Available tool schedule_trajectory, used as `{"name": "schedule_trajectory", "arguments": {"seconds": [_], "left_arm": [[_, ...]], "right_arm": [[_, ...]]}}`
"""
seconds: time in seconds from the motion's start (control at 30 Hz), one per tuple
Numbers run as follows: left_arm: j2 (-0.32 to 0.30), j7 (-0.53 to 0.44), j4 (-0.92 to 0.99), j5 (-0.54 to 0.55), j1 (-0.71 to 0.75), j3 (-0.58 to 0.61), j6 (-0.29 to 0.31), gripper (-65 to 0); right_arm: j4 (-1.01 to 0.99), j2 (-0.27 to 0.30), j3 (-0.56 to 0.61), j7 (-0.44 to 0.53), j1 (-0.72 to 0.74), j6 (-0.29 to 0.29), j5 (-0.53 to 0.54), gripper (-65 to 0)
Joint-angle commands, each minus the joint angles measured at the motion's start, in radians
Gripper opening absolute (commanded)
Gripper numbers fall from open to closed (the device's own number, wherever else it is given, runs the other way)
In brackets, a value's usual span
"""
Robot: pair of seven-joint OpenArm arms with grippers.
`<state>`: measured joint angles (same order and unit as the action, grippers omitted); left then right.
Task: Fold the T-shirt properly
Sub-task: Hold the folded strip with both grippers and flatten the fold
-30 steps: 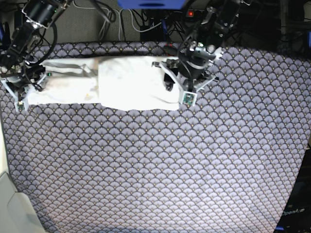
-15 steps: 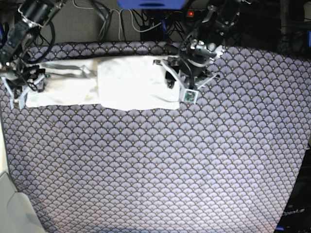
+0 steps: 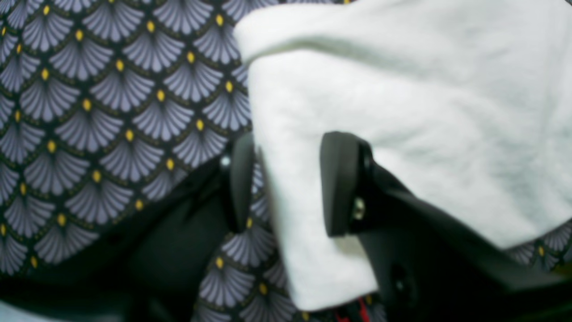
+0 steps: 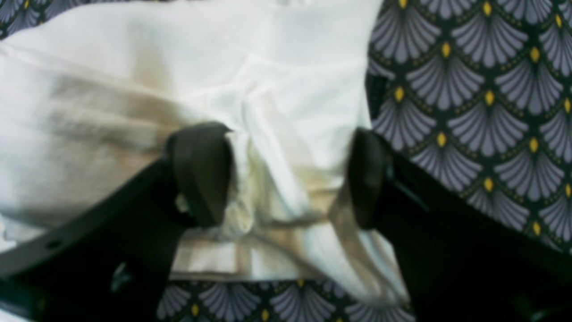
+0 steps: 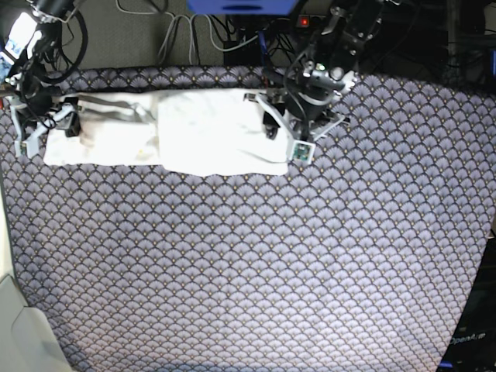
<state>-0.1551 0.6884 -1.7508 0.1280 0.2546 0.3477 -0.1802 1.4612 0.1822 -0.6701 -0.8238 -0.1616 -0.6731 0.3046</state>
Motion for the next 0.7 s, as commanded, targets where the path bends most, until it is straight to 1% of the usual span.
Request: {"name": "schedule_trajectory", "arguments": {"seconds": [0.0, 0.2, 0.23, 0.27, 0.33, 0.5, 0.57, 0.6, 0.67], "left_arm": [[-0.001, -0.019, -0.018, -0.001, -0.004, -0.002, 0.0, -40.3], [-0.001, -0.019, -0.018, -0.003, -0.004, -0.002, 0.0, -40.3], [-0.001, -0.019, -0.018, -0.003, -0.004, -0.002, 0.0, -40.3], [-0.001, -0.019, -0.018, -0.001, -0.004, -0.002, 0.0, -40.3], [-0.001, -0.019, -0.018, -0.001, -0.004, -0.002, 0.0, -40.3], [-0.001, -0.019, -0.018, -0.003, -0.004, -0.002, 0.0, -40.3], [-0.001, -0.019, -0.018, -0.004, -0.004, -0.002, 0.0, -40.3], [-0.001, -0.019, -0.018, -0.004, -0.004, -0.002, 0.0, -40.3], [-0.001, -0.019, -0.018, -0.001, -0.004, -0.002, 0.0, -40.3]], "right_arm": [[0.0, 0.0, 0.01, -0.045, 0.001, -0.025, -0.003, -21.9], [0.0, -0.003, 0.01, -0.047, 0.001, -0.025, -0.003, -22.7], [0.0, -0.005, 0.01, -0.047, 0.001, -0.025, -0.003, -24.0], [0.0, -0.005, 0.01, -0.047, 0.001, -0.025, -0.002, -26.2], [0.0, -0.006, 0.01, -0.048, 0.001, -0.025, -0.002, -33.1], [0.0, -0.006, 0.01, -0.108, 0.004, -0.025, -0.002, -54.1], [0.002, -0.005, 0.01, -0.114, 0.004, -0.025, -0.002, -62.3], [0.005, -0.005, 0.01, -0.113, 0.004, -0.025, -0.002, -65.0], [0.006, 0.0, 0.01, -0.105, 0.004, -0.025, -0.002, -65.0]]}}
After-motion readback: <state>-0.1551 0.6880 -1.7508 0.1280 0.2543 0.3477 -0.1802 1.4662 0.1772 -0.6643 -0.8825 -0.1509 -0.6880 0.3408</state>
